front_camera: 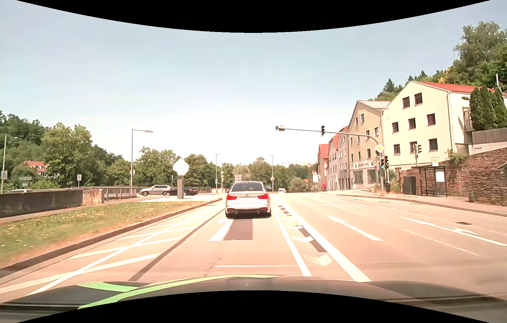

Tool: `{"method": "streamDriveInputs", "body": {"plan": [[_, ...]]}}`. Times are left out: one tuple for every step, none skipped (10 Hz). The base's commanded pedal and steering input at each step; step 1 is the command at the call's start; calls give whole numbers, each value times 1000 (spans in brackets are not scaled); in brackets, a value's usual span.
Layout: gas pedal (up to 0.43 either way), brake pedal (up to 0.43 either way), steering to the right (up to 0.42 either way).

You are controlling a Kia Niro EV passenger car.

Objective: Follow the waypoints while adhering to traffic rules and regulations

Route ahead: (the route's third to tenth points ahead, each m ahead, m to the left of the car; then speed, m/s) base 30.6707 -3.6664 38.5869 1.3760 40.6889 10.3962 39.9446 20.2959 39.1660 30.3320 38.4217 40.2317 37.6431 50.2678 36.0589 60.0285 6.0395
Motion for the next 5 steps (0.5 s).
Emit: {"method": "streamDriveInputs", "body": {"plan": [[0, 0, 16], [0, 0, 16], [8, 0, 15], [39, 0, 14], [87, 0, 14]]}}
